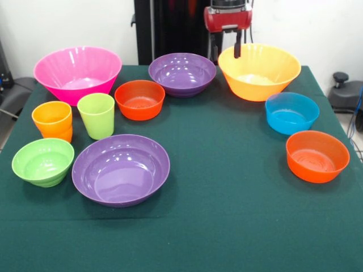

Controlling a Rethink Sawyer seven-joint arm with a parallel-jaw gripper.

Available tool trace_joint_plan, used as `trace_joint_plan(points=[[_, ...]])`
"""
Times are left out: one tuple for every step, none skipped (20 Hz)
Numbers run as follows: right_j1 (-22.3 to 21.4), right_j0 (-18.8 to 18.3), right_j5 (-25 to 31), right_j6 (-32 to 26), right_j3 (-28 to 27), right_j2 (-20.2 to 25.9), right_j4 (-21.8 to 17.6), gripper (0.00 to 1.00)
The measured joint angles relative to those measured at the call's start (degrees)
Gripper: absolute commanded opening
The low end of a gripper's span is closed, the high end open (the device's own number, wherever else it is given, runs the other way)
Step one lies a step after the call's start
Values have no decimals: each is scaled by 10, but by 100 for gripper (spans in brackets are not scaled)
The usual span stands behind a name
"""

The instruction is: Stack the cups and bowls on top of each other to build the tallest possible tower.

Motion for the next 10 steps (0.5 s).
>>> trace_joint_plan(points=[[9,1,-11,0,0,-5,0,100],[12,1,-15,0,0,-7,0,100],[16,2,-20,0,0,-9,0,100],[20,2,-25,0,0,-10,0,100],[25,2,-31,0,0,-12,0,100],[28,3,-34,0,0,-13,0,100],[37,3,-42,0,0,-15,-2,100],[43,3,-48,0,0,-17,-3,100],[47,3,-51,0,0,-17,-4,100],[54,3,-57,0,0,-18,-5,100]])
